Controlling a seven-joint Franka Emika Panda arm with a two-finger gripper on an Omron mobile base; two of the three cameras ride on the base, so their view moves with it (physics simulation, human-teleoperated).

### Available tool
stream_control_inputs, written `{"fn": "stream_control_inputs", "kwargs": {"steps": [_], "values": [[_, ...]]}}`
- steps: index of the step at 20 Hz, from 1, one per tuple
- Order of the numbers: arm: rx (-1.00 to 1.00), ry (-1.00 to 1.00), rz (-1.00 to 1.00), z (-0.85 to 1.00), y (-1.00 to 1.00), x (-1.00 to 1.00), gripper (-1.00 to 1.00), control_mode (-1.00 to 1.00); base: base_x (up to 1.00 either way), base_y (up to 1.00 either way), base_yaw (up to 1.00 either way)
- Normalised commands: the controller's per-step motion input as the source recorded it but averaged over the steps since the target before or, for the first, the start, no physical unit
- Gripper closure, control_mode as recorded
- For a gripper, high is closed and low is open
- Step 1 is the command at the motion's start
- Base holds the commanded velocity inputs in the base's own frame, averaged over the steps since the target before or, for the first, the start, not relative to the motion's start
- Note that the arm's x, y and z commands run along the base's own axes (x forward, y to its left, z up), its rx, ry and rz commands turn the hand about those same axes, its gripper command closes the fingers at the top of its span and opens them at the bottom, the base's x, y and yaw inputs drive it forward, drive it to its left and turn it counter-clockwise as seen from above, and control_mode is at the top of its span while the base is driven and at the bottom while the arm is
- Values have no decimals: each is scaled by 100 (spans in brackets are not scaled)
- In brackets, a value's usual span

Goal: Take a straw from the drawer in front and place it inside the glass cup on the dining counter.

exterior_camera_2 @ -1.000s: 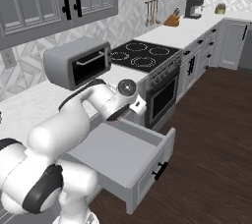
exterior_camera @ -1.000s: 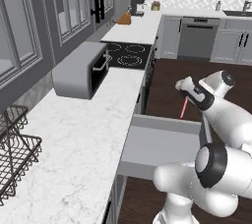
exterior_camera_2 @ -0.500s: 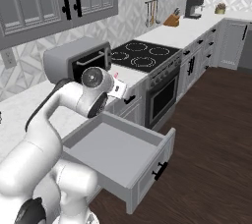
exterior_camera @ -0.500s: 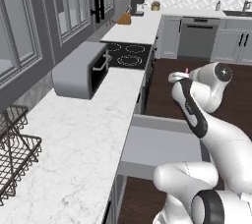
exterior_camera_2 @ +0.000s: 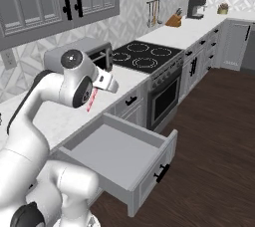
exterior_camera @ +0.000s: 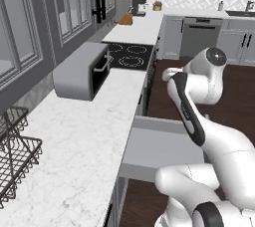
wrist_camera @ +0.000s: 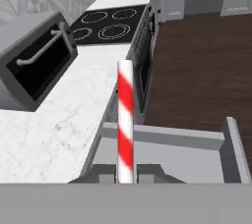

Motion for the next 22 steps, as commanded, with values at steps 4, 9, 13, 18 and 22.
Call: {"fn": "stream_control_inputs", "kwargs": {"steps": [4,9,13,18,22], "values": [[0,0,0,0,0,0,100,100,-88,0,0],[0,0,0,0,0,0,100,100,-100,-40,-11],[0,0,0,0,0,0,100,100,-39,-96,-12],[0,0,0,0,0,0,100,100,8,-100,-23],[0,0,0,0,0,0,100,100,26,-100,-25]]}}
